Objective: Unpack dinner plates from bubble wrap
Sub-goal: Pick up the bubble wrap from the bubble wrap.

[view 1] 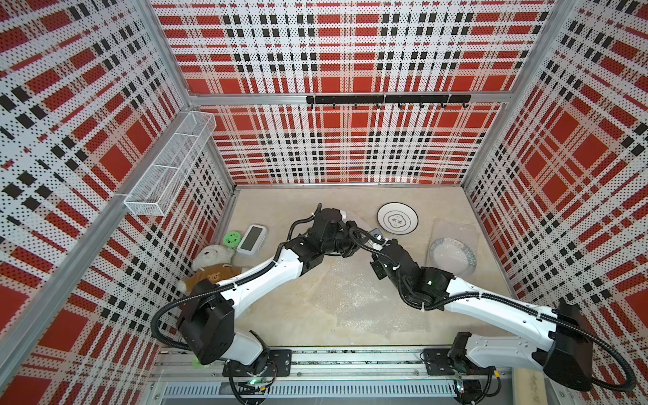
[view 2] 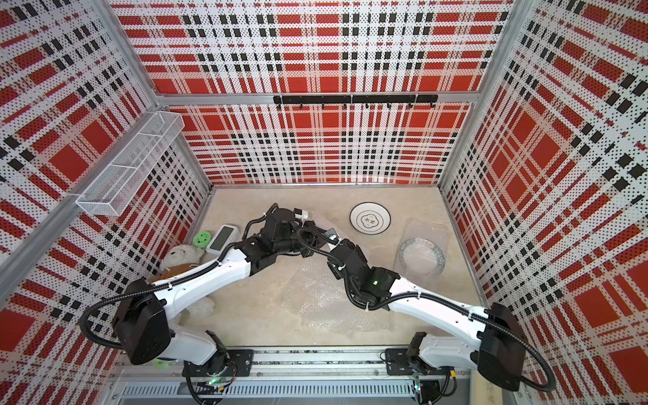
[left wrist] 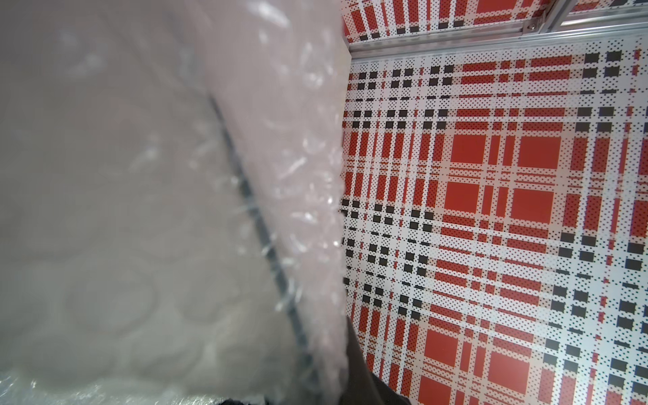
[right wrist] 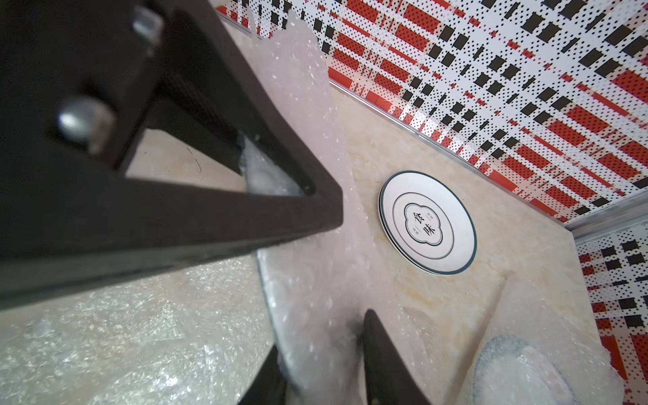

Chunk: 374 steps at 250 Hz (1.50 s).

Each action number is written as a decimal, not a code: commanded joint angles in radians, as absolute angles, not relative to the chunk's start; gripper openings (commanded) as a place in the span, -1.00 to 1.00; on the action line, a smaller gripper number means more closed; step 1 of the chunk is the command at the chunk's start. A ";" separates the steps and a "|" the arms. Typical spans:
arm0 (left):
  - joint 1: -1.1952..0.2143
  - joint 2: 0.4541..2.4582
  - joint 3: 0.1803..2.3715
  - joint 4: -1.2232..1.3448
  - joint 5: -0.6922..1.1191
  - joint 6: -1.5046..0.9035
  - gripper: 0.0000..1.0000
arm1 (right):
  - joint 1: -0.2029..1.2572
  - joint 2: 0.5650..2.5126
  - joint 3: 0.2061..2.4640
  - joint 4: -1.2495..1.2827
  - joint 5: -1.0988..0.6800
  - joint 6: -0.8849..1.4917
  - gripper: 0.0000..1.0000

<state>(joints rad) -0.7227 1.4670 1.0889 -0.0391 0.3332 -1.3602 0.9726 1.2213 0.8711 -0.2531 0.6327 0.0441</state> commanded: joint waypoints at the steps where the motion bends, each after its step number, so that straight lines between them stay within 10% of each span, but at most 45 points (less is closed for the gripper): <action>1: -0.734 1.454 1.130 0.023 0.351 -1.400 -1.00 | 0.977 1.251 0.866 -0.187 0.719 0.029 -0.37; 48: -0.735 1.452 1.130 0.025 0.354 -1.410 -1.00 | 0.978 1.288 0.873 -0.188 0.760 0.028 -0.30; 159: -0.732 1.475 1.120 0.062 0.383 -1.423 -0.89 | 0.980 1.261 0.862 -0.184 0.793 0.006 -1.00; 320: -0.520 1.127 0.880 0.004 0.511 -1.206 0.52 | 0.916 1.313 1.005 -0.316 0.910 0.049 -1.00; 374: -0.391 0.921 0.639 0.010 0.522 -1.102 0.99 | 0.827 1.264 1.201 -0.508 0.690 0.151 -1.00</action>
<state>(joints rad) -0.4438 1.0084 0.7490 0.0074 0.4973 -1.1759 0.8734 1.3197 1.0725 -0.4507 0.8169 0.0643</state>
